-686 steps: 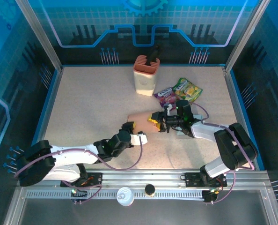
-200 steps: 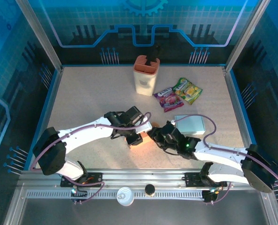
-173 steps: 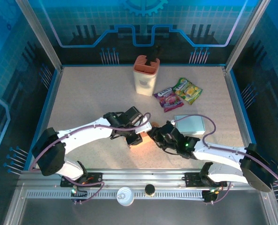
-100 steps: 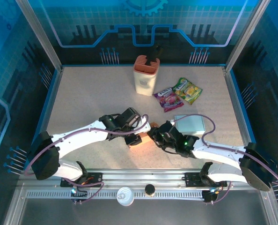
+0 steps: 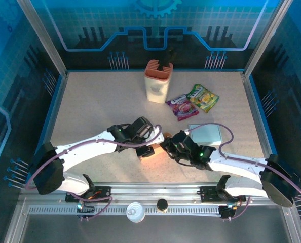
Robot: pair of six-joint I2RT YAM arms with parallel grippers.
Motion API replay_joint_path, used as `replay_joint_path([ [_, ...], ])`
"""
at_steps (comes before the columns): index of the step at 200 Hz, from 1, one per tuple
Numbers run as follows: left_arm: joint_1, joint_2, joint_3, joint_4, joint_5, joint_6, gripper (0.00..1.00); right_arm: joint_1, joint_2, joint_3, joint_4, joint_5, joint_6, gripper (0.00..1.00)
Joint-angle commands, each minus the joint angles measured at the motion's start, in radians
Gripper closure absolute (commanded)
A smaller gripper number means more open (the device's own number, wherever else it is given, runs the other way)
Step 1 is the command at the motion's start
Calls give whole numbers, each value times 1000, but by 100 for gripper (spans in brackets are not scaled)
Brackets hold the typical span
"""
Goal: Fold the paper box
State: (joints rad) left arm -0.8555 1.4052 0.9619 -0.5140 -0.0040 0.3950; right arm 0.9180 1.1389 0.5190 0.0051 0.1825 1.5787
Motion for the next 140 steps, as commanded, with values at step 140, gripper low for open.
replay_joint_path([
  [140, 21, 17, -9, 13, 17, 91, 52, -447, -142, 233, -450, -494, -1178, 44],
])
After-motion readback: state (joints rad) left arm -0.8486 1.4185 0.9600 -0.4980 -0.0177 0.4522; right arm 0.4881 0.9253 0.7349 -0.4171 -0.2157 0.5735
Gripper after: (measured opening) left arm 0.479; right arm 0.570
